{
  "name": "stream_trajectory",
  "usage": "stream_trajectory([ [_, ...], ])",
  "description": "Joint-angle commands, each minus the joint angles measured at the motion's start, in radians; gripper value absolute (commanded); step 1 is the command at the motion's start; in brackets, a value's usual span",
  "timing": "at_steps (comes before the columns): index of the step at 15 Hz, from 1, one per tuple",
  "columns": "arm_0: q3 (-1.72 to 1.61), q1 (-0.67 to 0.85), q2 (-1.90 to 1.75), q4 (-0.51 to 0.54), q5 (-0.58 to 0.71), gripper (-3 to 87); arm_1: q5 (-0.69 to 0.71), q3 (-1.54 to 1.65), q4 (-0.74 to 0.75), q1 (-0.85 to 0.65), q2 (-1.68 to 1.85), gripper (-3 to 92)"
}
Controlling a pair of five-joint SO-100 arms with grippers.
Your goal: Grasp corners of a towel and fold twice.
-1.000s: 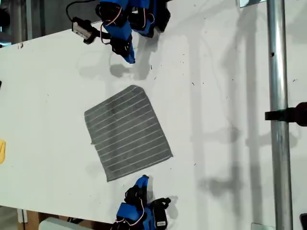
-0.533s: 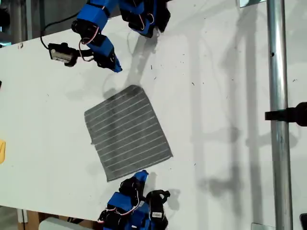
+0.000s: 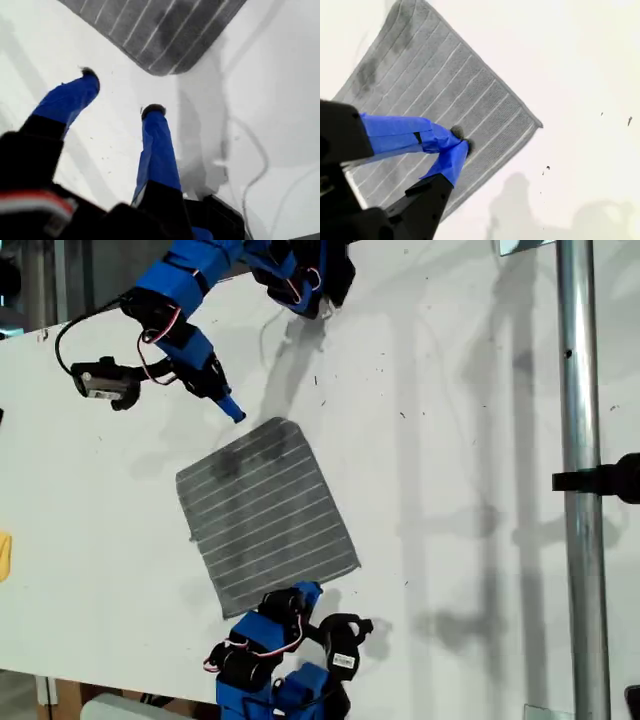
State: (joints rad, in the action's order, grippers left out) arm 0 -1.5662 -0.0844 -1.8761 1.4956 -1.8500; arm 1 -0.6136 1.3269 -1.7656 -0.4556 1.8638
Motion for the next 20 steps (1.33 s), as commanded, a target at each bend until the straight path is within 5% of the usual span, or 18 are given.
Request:
stream_trajectory([
  [1,0.060,-0.020,0.002,0.020,-0.011,-3.0,0.110,-0.064,0.006,-0.026,-0.031,36.6],
  [13,0.063,-0.023,0.046,0.081,-0.040,-3.0,0.308,0.321,0.494,0.003,-0.410,32.7],
  [20,0.038,-0.021,0.054,0.097,-0.044,-3.0,0.373,0.319,0.594,-0.006,-0.581,30.6],
])
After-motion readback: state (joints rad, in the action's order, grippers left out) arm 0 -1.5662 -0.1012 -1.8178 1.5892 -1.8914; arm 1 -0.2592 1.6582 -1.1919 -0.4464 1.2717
